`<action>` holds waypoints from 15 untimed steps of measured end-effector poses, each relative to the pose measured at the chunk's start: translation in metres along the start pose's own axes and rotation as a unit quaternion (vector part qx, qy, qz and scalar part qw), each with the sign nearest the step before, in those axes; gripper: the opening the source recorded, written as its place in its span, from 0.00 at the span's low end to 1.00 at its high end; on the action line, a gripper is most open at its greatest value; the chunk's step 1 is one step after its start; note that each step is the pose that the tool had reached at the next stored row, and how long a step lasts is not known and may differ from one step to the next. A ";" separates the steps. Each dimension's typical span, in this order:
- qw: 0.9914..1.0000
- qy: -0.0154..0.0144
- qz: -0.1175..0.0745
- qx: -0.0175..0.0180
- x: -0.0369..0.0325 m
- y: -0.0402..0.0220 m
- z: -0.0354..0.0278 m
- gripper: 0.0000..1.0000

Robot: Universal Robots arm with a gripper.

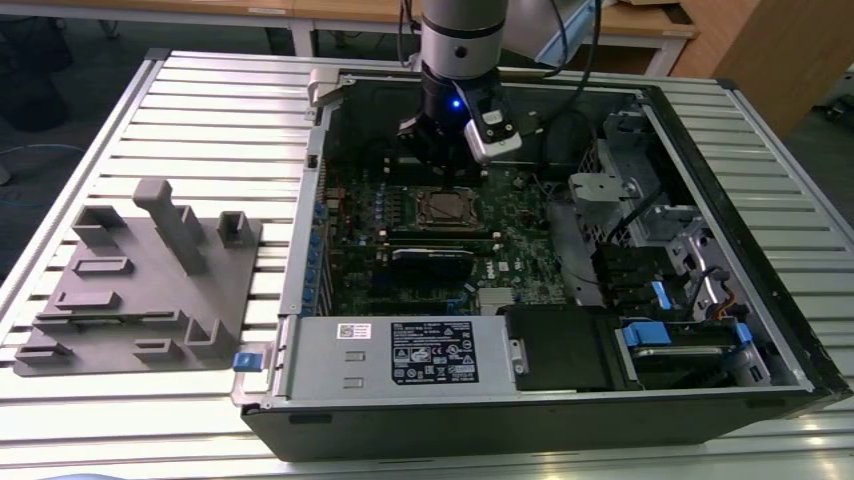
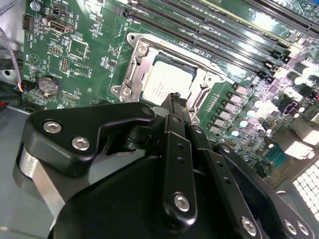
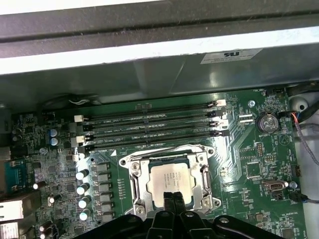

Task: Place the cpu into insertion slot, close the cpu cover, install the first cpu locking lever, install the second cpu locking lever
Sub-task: 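Install the second cpu locking lever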

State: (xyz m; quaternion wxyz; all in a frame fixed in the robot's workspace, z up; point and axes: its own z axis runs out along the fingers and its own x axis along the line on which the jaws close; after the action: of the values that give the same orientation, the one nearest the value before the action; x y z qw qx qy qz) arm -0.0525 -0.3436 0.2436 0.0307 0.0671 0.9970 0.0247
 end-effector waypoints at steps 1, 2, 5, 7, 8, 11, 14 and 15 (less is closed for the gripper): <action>1.000 0.000 0.000 0.000 0.0000 0.0000 0.0001 0.11; 1.000 0.000 0.000 0.000 0.0000 0.0000 0.0001 0.11; 1.000 0.001 0.000 0.000 -0.0001 0.0000 0.0001 0.11; 1.000 0.001 0.000 0.000 -0.0002 -0.0008 0.0001 0.11; 1.000 0.001 0.000 0.000 -0.0003 -0.0015 0.0001 0.11; 1.000 0.001 0.000 0.000 -0.0007 -0.0049 -0.0001 0.11; 1.000 0.001 0.000 0.000 -0.0013 -0.0090 -0.0001 0.11; 1.000 0.001 0.000 0.000 -0.0015 -0.0105 -0.0002 0.11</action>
State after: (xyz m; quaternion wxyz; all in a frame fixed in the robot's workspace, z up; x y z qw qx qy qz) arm -0.0525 -0.3543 0.2433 0.0300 0.0671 0.9970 0.0247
